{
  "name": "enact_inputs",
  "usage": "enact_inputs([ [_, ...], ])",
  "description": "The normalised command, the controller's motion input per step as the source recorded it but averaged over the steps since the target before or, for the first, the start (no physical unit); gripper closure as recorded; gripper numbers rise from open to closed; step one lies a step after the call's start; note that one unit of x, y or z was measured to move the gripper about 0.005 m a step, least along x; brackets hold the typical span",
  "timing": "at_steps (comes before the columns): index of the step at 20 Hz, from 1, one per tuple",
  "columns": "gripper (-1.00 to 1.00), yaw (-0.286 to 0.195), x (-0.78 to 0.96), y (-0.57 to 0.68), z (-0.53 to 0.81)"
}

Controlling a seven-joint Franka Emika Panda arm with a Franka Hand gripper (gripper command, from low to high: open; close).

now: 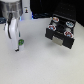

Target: Open the kcup holder, insert the kcup into the holder, and close the kcup holder

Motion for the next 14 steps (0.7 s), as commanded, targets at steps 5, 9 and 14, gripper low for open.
enact_inputs([
  [5, -1.0, -0.071, -0.06, 0.08, -0.06],
  [9, -1.0, -0.012, -0.05, 0.09, -0.03],
  [14, -1.0, 0.008, -0.37, 0.23, -0.07],
])
